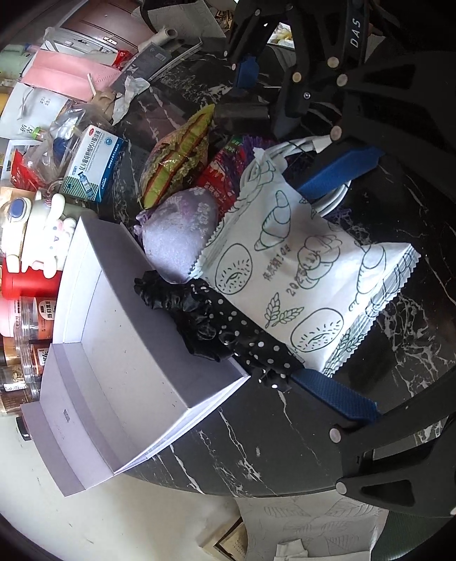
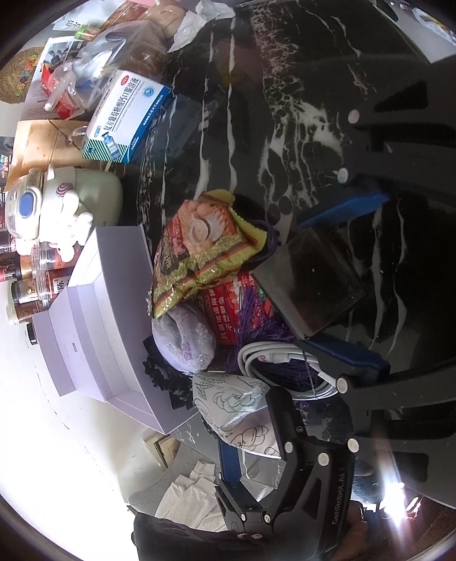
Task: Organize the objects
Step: 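Grasp the white printed snack packet with the left tool while the right tool grasps the dark translucent case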
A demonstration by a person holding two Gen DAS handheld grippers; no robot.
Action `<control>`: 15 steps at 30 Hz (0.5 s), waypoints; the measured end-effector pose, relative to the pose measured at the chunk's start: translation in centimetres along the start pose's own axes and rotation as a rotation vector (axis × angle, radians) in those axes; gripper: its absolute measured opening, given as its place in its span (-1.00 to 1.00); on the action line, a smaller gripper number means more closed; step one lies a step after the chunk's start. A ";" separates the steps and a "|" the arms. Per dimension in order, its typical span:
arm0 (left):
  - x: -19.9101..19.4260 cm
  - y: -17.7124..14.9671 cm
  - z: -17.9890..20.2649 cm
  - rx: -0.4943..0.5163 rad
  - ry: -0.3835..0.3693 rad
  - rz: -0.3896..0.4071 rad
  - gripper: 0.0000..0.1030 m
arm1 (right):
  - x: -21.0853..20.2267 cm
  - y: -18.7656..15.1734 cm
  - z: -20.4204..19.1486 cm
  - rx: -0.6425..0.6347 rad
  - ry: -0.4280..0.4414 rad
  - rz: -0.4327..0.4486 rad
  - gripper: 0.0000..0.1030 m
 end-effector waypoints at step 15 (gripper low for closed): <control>-3.5 -2.7 1.6 0.064 -0.005 -0.009 0.39 | -1.4 -1.7 0.2 0.000 -0.018 0.006 0.19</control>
Point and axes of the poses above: each gripper's, at about its wrist camera, not at the fingertips, and x roughly the way its jaws point, z to its right, y to its top, the point moved 1 cm from there along x, roughly the way its jaws point, and after that the axes turned 2 degrees about z, right-handed, at the moved point
